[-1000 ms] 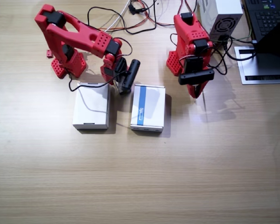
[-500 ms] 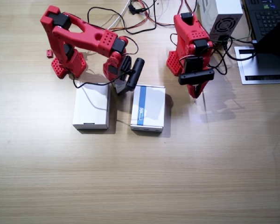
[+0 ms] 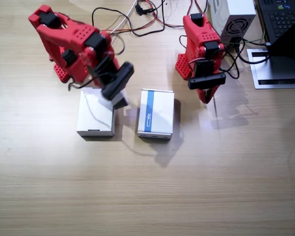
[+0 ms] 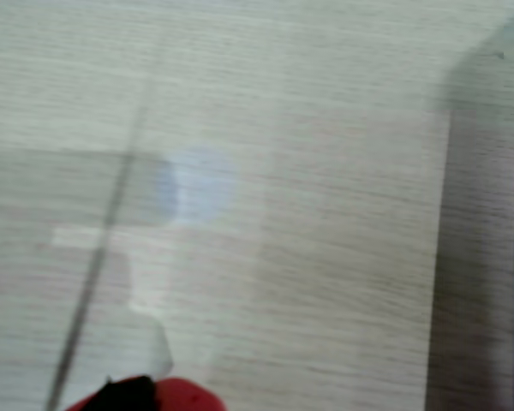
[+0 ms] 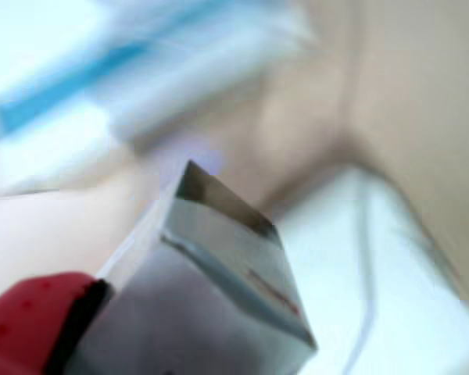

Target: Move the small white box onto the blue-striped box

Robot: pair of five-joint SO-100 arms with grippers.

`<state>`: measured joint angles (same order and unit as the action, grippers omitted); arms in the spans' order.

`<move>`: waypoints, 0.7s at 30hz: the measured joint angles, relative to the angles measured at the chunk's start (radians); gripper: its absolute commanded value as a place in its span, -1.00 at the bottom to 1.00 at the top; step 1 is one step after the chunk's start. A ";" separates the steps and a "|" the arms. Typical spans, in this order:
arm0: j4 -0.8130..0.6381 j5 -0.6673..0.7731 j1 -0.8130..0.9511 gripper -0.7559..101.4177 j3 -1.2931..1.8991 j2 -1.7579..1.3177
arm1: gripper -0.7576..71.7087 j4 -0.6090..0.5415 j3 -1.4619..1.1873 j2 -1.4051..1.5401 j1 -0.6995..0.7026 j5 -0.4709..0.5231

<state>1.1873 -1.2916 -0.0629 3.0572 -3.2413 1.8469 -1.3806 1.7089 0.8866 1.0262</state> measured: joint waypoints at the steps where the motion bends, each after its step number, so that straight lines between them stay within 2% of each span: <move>1: 0.000 0.000 0.000 -0.99 0.000 0.000 | -0.55 0.005 -0.015 0.020 -0.028 0.018; 4: 0.000 0.000 0.000 -0.99 0.000 0.000 | -0.53 0.003 -0.091 0.051 -0.091 0.063; 8: 0.000 0.000 0.000 -0.99 0.000 -0.003 | -0.29 -0.012 -0.242 0.055 -0.110 0.078; 10: 0.000 0.002 0.000 -0.98 0.000 -0.003 | -0.06 -0.052 -0.308 0.069 -0.109 0.086; 11: -0.002 0.012 0.000 -0.89 0.000 -0.003 | 0.03 -0.071 -0.330 0.074 -0.112 0.087; 12: -0.014 0.031 0.000 -0.72 0.000 -0.003 | 0.12 -0.101 -0.356 0.075 -0.110 0.092; 14: -0.052 0.103 0.000 -0.42 -0.012 -0.003 | 0.20 -0.107 -0.370 0.077 -0.109 0.091; 15: -0.069 0.163 0.000 -0.34 -0.031 -0.003 | 0.24 -0.112 -0.367 0.077 -0.114 0.092; 17: -0.101 0.290 0.000 -0.32 -0.106 -0.003 | 0.27 -0.115 -0.347 0.077 -0.138 0.092; 21: -0.103 0.400 0.051 -0.32 -0.259 -0.003 | 0.31 -0.115 -0.308 0.164 -0.161 0.091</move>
<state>1.0845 -0.8912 -0.0123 2.7980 -3.2444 1.7319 -1.6889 1.8730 0.7256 1.1167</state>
